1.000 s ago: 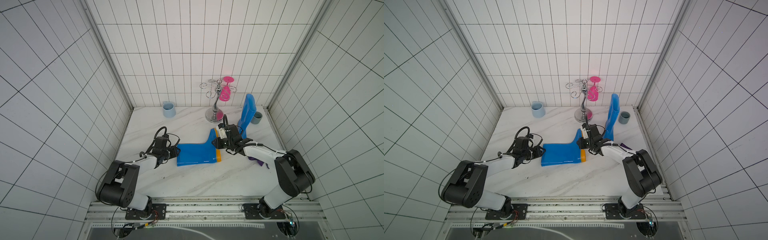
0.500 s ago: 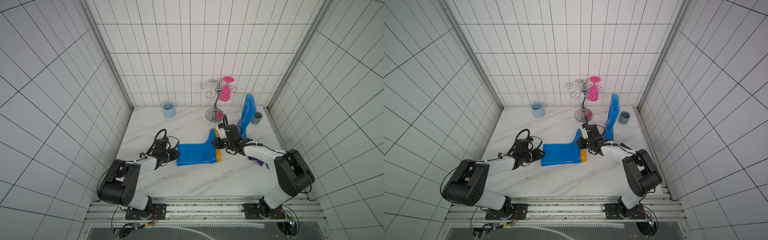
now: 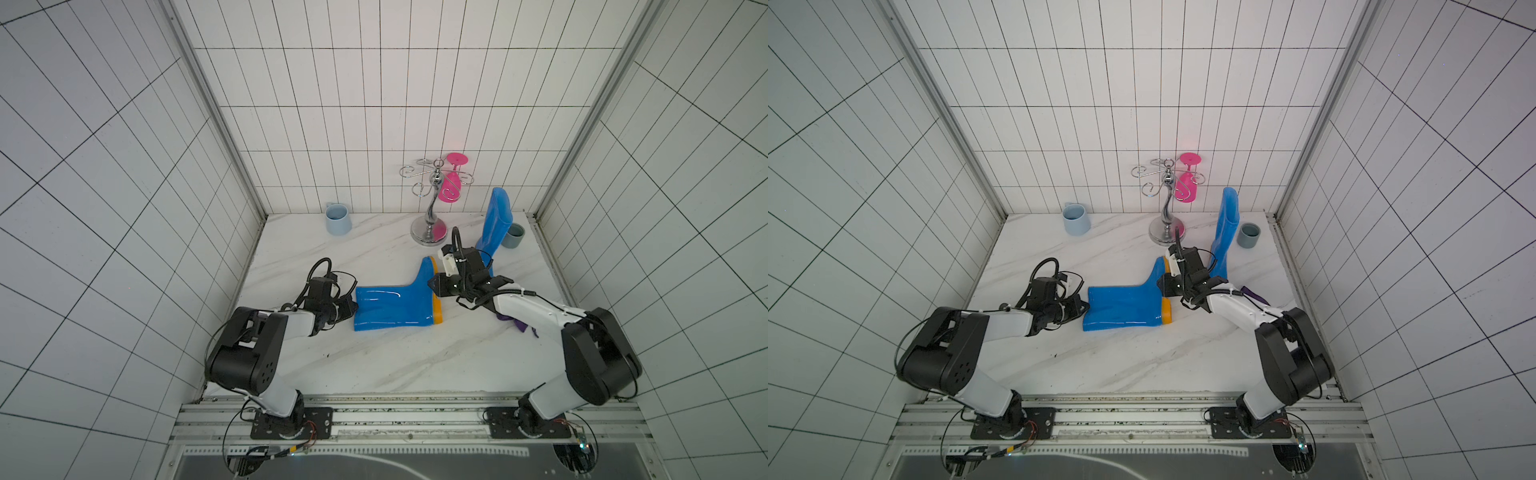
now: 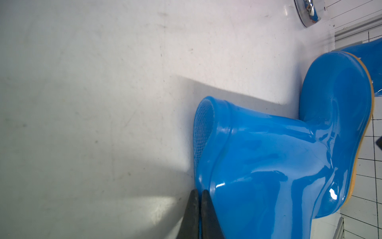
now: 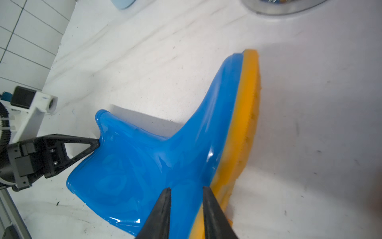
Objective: Wipe the rubber boots with a cloth
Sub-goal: Adjust the rubber boot at the center of the board, then pick up the cleaning item at the center of the board.
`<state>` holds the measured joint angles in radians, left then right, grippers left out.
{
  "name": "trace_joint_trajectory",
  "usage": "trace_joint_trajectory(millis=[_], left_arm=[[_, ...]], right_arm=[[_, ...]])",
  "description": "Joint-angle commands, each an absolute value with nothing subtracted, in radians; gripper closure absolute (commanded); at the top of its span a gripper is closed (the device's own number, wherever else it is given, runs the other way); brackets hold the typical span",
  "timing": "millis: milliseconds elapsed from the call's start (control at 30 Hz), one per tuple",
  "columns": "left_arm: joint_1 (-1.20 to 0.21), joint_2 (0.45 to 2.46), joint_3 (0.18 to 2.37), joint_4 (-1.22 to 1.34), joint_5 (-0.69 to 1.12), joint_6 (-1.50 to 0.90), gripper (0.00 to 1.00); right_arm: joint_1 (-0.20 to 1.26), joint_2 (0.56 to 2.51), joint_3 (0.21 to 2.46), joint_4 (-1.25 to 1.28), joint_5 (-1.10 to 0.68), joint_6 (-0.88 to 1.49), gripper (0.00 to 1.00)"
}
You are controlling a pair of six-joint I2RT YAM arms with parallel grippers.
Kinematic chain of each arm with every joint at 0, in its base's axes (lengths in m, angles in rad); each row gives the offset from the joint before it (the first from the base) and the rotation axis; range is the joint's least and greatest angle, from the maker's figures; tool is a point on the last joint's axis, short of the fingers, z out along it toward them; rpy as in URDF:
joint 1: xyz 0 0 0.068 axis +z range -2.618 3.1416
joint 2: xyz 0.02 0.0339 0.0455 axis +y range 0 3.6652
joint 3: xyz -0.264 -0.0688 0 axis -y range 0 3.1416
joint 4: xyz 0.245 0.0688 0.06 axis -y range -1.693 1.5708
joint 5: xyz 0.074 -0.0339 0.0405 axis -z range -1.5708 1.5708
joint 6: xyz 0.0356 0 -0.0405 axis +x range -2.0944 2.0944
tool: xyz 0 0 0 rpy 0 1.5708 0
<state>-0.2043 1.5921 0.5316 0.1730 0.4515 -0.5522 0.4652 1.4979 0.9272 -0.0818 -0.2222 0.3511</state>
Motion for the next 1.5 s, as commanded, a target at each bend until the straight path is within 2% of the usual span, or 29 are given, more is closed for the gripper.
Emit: trace_joint_trajectory(millis=[0,200,467,500,600,633,667,1033,1200,1333,1400,1467], left_arm=[[-0.210,1.615,0.543,0.171,0.497,-0.524,1.00],[-0.207,1.615,0.539,0.183,0.503,-0.527,1.00],[-0.201,1.621,0.538,0.210,0.534,-0.543,1.00],[-0.201,1.619,0.536,0.211,0.535,-0.542,1.00],[-0.200,1.614,0.535,0.213,0.535,-0.544,1.00],[-0.199,1.614,0.534,0.213,0.534,-0.545,1.00],[-0.199,1.613,0.534,0.215,0.535,-0.545,1.00],[-0.185,1.610,0.527,0.216,0.540,-0.542,1.00],[-0.176,1.612,0.525,0.216,0.539,-0.541,1.00],[-0.171,1.613,0.526,0.216,0.543,-0.540,1.00],[-0.169,1.610,0.526,0.213,0.542,-0.539,1.00],[-0.166,1.607,0.527,0.210,0.540,-0.538,1.00]], right_arm=[[0.422,1.391,0.883,-0.228,-0.095,0.355,0.69],[0.283,1.291,0.846,-0.451,0.018,0.421,0.60],[0.100,1.175,0.760,-0.537,0.075,0.484,0.45],[0.076,1.170,0.752,-0.538,0.075,0.487,0.40],[0.017,1.162,0.737,-0.544,0.107,0.497,0.37],[0.002,1.161,0.732,-0.544,0.112,0.496,0.02],[-0.012,1.165,0.728,-0.539,0.121,0.495,0.00],[-0.064,1.302,0.703,-0.418,0.128,0.495,0.03],[-0.072,1.378,0.702,-0.342,0.118,0.497,0.10],[-0.076,1.451,0.704,-0.313,0.130,0.489,0.19],[-0.080,1.462,0.689,-0.274,0.125,0.486,0.27],[-0.084,1.466,0.671,-0.248,0.115,0.482,0.42]])
